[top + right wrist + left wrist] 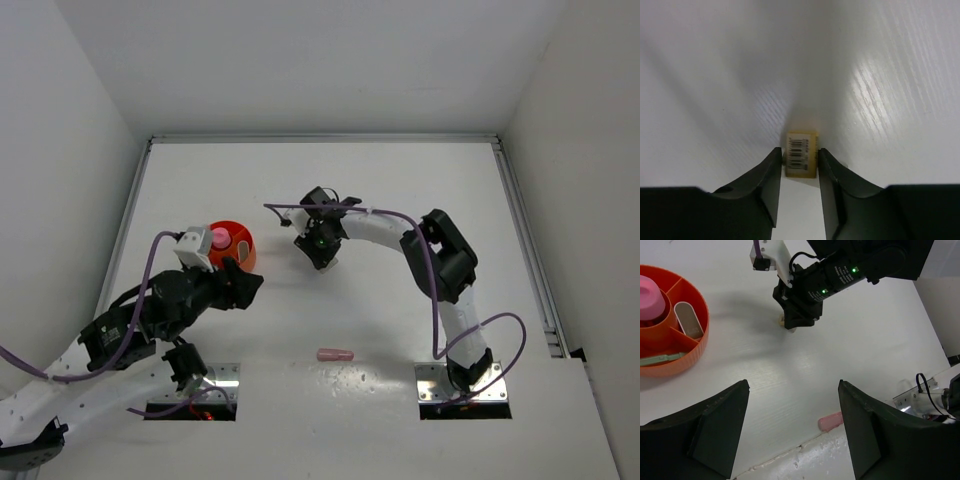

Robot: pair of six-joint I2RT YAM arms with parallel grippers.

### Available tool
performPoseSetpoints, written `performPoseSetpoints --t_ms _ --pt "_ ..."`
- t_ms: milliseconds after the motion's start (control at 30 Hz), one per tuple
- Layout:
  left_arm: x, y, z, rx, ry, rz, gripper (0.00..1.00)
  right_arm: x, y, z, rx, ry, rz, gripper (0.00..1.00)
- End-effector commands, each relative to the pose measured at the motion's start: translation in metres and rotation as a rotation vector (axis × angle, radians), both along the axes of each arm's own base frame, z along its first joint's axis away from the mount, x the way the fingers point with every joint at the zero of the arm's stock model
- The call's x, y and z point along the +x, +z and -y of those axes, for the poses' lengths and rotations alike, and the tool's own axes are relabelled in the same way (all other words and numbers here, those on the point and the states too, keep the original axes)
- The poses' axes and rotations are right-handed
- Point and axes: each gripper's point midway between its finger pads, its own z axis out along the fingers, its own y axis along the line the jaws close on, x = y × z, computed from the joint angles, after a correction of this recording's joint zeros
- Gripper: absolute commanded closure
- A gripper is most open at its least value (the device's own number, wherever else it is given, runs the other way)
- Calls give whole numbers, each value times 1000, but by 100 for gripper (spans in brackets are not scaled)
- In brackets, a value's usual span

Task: Sort the stationery into containers
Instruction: Pick up the stationery from the center of the board.

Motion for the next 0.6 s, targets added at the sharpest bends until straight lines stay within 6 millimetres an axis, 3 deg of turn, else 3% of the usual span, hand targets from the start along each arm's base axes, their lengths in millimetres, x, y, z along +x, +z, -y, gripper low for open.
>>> performPoseSetpoints --t_ms 0,133,267,333,367,433,533,567 --pt "1 6 1 -14 -6 30 22 15 9 -5 5 -20 59 71" --pt "1 2 1 -6 -6 25 22 19 18 -8 25 -20 81 89" --pt "1 2 1 -6 -6 25 22 17 35 -15 75 -5 85 99" --pt "0 4 0 -14 -6 30 22 12 66 -23 148 29 109 100" --pt "0 4 0 -14 -6 30 22 11 68 -28 176 42 103 100" --pt "-1 6 -1 -25 -6 38 22 5 102 -42 289 106 133 100" --pt "-3 13 -7 -53 5 62 22 -1 131 -55 391 183 156 100" --pt "-4 17 -10 -72 5 75 22 3 146 -62 422 203 184 100"
